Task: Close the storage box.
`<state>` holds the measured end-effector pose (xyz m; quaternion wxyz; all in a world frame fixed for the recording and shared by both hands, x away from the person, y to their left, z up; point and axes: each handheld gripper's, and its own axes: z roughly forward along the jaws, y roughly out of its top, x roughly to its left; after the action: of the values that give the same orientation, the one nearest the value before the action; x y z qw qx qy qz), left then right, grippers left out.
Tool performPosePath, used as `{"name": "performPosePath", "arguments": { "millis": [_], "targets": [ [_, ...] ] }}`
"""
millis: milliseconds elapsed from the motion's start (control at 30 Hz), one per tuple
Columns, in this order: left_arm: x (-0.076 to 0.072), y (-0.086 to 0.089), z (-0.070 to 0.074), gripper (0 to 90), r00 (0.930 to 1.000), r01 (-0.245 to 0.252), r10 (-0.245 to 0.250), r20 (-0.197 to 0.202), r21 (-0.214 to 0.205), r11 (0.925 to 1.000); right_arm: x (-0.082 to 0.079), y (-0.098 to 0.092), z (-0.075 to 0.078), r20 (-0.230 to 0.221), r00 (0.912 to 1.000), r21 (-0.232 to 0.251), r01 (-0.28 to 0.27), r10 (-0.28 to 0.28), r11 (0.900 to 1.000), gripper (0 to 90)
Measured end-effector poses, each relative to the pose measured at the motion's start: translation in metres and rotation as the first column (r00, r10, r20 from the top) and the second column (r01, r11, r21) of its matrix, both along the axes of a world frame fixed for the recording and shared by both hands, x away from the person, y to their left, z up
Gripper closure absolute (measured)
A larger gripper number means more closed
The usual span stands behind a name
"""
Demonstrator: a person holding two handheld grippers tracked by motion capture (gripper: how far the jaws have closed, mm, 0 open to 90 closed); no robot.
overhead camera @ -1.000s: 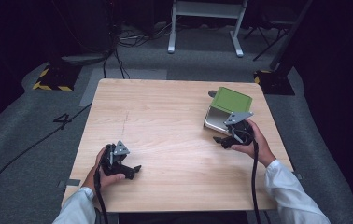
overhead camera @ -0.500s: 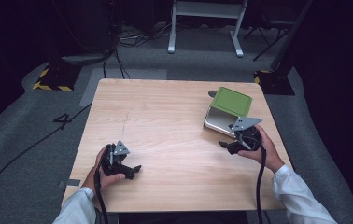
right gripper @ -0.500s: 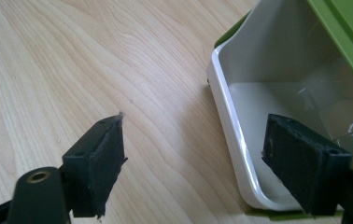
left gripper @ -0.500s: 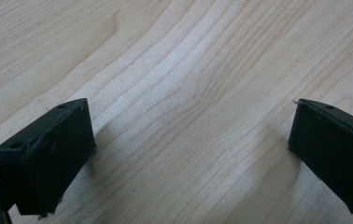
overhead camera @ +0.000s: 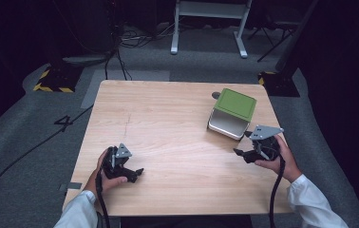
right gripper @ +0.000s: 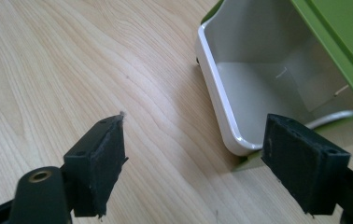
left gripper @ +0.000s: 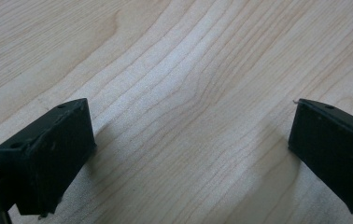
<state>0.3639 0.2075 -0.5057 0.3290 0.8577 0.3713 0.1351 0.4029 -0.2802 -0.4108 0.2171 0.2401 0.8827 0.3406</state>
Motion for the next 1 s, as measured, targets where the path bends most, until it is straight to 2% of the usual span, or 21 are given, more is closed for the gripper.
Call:
{"name": "performPosePath", "arguments": {
  "millis": [200,367,633,800,867,1000],
  "targets": [
    [0.0,0.0,0.0,0.5,1.0,-0.005,0.005,-0.003,-0.004,1.0,-0.006,-0.015,-0.004,0.002,0.9999,0.01,0.01,-0.01,0.9999,21.4],
    [-0.001,0.0,0.0,0.5,1.0,-0.007,0.007,-0.004,-0.005,1.0,-0.013,-0.03,-0.011,-0.005,0.9998,-0.01,0.019,-0.019,0.9998,21.0],
    [-0.001,0.0,0.0,0.5,1.0,-0.008,0.008,-0.004,-0.004,1.0,-0.023,-0.061,-0.029,-0.016,0.9965,-0.019,0.082,-0.082,0.9965,21.0],
    [-0.001,0.0,0.0,0.5,0.9999,-0.011,0.011,-0.003,-0.004,0.9999,-0.025,-0.082,-0.045,-0.052,0.9892,-0.001,0.137,-0.137,0.9905,21.1],
    [-0.001,0.0,0.0,0.5,0.9999,-0.01,0.01,-0.003,-0.004,0.9999,-0.027,-0.096,-0.056,-0.073,0.982,0.014,0.176,-0.174,0.9843,21.1],
    [-0.001,-0.001,0.0,0.5,0.9999,-0.012,0.012,-0.003,-0.004,0.9999,-0.029,-0.106,-0.065,-0.096,0.9753,0.019,0.202,-0.199,0.9793,21.2]
  ]
}}
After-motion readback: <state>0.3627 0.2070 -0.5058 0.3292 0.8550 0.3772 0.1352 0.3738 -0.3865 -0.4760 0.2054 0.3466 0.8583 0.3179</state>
